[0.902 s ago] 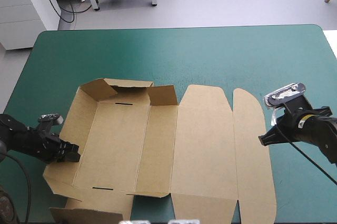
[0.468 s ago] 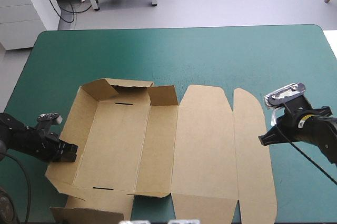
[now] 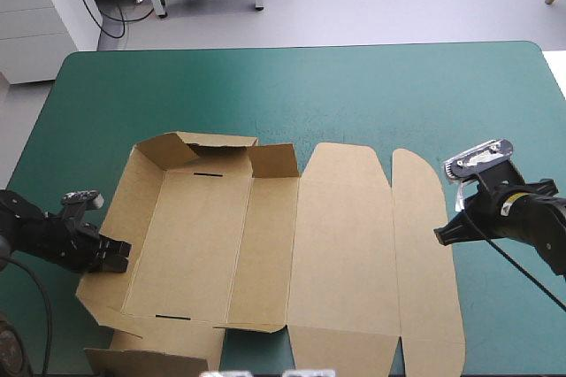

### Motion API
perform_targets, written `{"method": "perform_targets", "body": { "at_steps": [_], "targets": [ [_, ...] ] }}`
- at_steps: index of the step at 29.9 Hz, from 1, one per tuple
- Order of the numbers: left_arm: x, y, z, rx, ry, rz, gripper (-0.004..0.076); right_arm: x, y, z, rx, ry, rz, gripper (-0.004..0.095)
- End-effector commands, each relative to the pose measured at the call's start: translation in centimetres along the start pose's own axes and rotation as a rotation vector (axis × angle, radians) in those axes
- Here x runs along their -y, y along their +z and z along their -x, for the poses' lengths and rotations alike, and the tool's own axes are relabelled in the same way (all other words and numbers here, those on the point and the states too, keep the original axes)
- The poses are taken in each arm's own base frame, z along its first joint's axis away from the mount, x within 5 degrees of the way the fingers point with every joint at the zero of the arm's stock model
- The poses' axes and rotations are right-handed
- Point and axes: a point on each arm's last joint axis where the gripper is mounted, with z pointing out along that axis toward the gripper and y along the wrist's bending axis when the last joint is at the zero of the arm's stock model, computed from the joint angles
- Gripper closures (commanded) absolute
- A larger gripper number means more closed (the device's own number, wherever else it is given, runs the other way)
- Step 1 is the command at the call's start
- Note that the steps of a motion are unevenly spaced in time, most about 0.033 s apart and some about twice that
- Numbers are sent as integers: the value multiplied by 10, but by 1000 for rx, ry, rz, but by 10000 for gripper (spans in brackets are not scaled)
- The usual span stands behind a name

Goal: Fold the box

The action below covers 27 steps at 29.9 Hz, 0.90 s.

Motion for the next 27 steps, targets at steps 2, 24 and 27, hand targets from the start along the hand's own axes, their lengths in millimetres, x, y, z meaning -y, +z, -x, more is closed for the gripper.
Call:
{"method": "perform_targets", "body": {
  "at_steps": [2, 24, 27],
  "targets": [
    [11, -11, 1, -8, 16, -33, 731, 4, -10, 8, 79, -7, -36, 929],
    [158, -66, 106, 349, 815, 617, 732, 4, -10, 7, 70, 1, -32, 929],
    [184, -65, 112, 418, 934, 717, 732, 4, -10, 7, 70, 1, -32, 929]
  ]
}}
